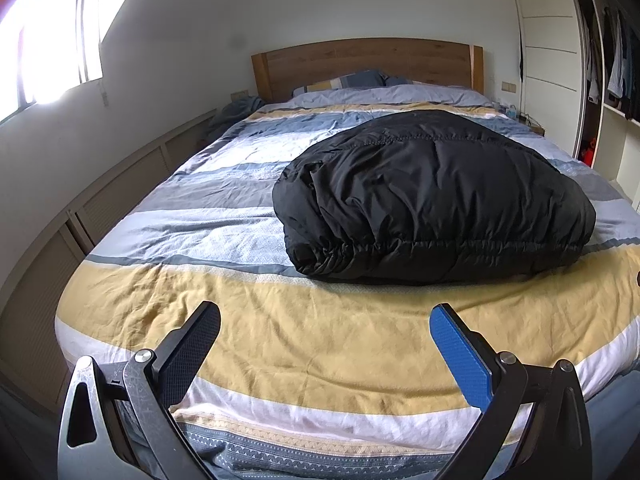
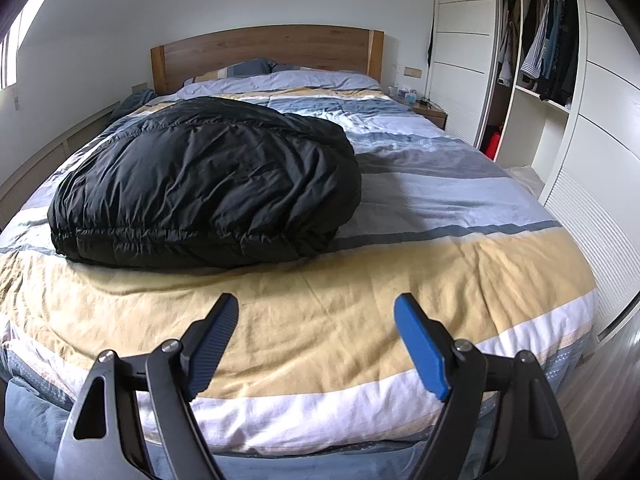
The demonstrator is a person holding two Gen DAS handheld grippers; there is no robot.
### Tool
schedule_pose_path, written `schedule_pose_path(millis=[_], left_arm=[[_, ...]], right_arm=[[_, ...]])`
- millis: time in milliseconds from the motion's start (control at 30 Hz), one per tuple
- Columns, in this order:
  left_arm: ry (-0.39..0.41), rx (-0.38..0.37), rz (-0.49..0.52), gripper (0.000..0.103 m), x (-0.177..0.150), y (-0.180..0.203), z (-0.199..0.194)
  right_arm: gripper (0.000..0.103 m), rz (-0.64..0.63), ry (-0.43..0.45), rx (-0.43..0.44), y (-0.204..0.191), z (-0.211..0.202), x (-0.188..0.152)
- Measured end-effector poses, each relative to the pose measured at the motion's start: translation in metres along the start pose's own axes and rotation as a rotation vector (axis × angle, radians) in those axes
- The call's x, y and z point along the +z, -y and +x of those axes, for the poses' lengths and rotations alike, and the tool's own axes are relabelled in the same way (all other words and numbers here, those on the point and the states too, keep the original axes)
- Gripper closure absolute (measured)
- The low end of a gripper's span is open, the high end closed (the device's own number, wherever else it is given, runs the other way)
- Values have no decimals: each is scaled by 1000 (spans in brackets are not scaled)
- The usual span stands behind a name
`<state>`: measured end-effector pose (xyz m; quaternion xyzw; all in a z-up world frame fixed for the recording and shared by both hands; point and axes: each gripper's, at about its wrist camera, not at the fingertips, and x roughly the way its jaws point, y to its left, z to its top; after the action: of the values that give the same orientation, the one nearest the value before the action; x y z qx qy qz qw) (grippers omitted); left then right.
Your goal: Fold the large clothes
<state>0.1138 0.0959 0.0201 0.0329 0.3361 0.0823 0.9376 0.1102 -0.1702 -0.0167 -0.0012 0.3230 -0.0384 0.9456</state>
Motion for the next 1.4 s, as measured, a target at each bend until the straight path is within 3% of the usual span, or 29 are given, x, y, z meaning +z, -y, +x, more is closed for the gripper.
schedule_pose_path(millis=[1400], left_arm=[[1, -5, -6, 0, -5, -5, 0]], right_arm=[[24, -22, -9, -22, 4, -1, -4]])
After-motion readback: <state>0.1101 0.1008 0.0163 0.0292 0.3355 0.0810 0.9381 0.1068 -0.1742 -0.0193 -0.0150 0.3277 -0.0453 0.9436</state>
